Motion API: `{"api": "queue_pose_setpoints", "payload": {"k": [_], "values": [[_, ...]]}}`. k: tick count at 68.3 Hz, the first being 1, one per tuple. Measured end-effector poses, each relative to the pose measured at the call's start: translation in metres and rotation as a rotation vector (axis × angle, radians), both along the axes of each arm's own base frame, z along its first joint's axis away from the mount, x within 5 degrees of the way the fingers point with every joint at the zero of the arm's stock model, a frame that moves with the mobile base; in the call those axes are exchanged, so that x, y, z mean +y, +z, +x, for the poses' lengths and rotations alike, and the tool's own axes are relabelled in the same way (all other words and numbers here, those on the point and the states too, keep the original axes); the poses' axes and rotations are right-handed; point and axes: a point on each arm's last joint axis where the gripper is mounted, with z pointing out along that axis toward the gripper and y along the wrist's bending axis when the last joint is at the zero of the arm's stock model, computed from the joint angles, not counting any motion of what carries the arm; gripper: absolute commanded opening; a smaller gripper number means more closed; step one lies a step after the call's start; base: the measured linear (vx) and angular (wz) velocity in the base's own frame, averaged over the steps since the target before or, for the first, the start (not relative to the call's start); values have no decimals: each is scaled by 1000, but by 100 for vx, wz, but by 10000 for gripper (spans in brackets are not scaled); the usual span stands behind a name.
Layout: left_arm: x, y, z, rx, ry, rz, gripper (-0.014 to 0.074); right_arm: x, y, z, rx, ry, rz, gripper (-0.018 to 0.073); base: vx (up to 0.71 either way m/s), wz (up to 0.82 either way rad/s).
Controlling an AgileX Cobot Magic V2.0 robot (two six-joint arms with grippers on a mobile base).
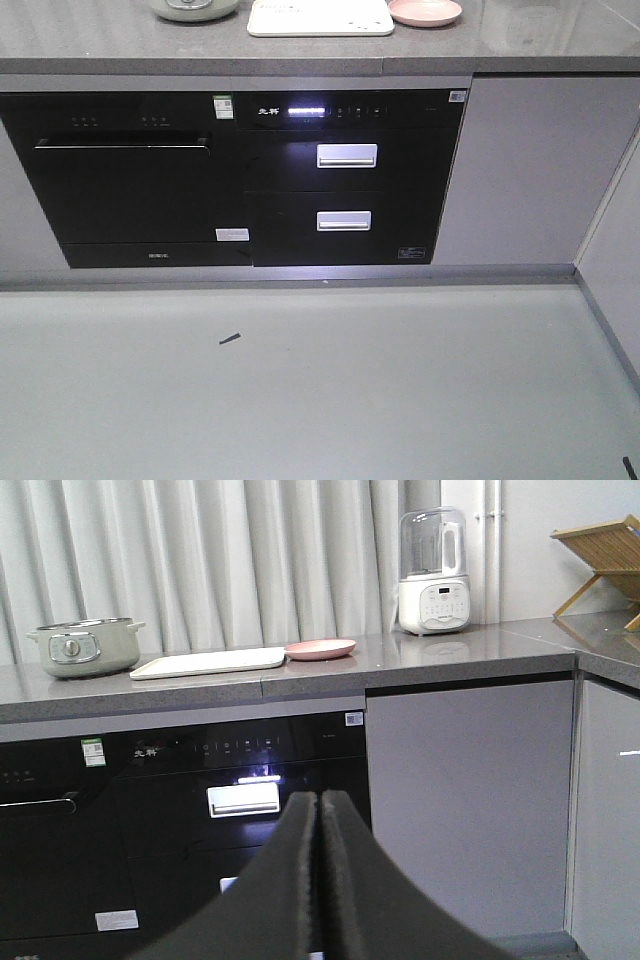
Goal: Transfer vegetables to tray and serve
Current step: 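Drive the base forward toward the counter with the pot and tray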
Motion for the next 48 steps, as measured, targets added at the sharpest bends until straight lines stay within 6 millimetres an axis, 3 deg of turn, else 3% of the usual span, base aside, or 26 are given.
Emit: {"api": "queue_pose_setpoints", "payload": {"k": [48], "values": [[0, 0, 0, 0, 0, 0, -6, 0, 0, 0, 0, 0, 0, -3, 12, -3]]}}
